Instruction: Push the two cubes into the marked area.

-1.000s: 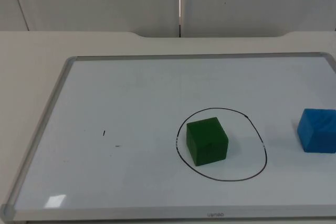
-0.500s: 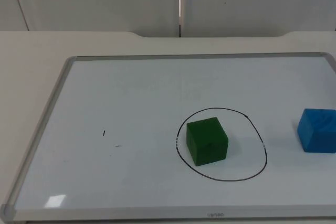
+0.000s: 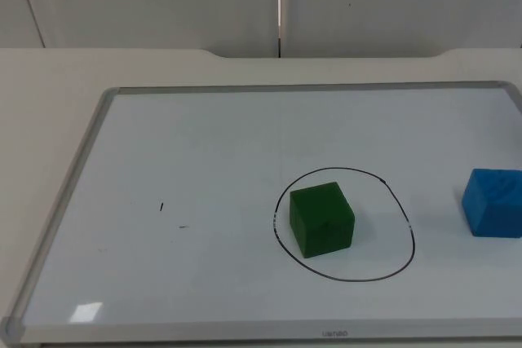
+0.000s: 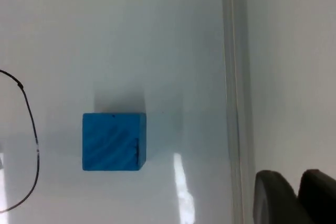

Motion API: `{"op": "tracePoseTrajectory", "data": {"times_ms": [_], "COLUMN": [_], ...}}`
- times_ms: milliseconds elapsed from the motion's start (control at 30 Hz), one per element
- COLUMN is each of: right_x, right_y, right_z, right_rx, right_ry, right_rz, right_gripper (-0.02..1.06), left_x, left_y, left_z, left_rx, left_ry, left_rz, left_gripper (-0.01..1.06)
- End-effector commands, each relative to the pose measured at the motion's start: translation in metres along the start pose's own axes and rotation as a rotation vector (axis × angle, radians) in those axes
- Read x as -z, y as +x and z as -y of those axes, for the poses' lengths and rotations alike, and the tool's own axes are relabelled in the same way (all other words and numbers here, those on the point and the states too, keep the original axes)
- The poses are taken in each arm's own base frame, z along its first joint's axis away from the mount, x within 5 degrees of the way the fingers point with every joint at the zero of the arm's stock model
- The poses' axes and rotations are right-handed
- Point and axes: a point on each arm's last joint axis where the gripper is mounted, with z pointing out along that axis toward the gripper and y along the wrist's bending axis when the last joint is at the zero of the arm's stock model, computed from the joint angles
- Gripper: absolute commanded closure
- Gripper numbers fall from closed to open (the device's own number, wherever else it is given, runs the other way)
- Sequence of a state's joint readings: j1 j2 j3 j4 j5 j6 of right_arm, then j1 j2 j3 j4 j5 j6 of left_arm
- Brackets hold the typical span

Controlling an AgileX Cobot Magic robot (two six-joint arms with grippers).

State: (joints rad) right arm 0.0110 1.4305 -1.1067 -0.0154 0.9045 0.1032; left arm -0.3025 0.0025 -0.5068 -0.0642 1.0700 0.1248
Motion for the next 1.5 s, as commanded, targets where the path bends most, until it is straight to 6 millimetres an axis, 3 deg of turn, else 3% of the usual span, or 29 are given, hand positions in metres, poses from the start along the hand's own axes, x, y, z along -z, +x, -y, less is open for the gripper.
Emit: {"op": "tracePoseTrajectory", "data": {"times_ms": [0, 533, 767, 933, 1467], "right_x": [-0.011, -0.093, -0.133, -0.153, -0.180], "right_y": [-0.003, -0.004, 0.011, 0.021, 0.028], "right_z": [0.000, -0.004, -0.036, -0.044, -0.044], "right_rx": [0.016, 0.026, 0.107, 0.091, 0.079], "right_ry": [0.006, 0.012, -0.022, -0.027, -0.029], "right_rz": [-0.012, -0.178, -0.152, -0.170, -0.178], "right_gripper": [0.92, 1.04, 1.04, 1.04, 1.04], "left_x": [-0.001, -0.002, -0.002, -0.002, -0.002], "left_y": [0.002, 0.003, 0.003, 0.003, 0.003], "left_z": [0.000, 0.000, 0.000, 0.000, 0.000], "left_rx": [-0.001, -0.002, -0.002, -0.002, -0.002], "left_ry": [-0.003, -0.004, -0.004, -0.004, -0.004], "left_rz": [-0.006, -0.013, -0.013, -0.013, -0.013], "left_gripper": [1.05, 1.05, 1.05, 1.05, 1.05]}}
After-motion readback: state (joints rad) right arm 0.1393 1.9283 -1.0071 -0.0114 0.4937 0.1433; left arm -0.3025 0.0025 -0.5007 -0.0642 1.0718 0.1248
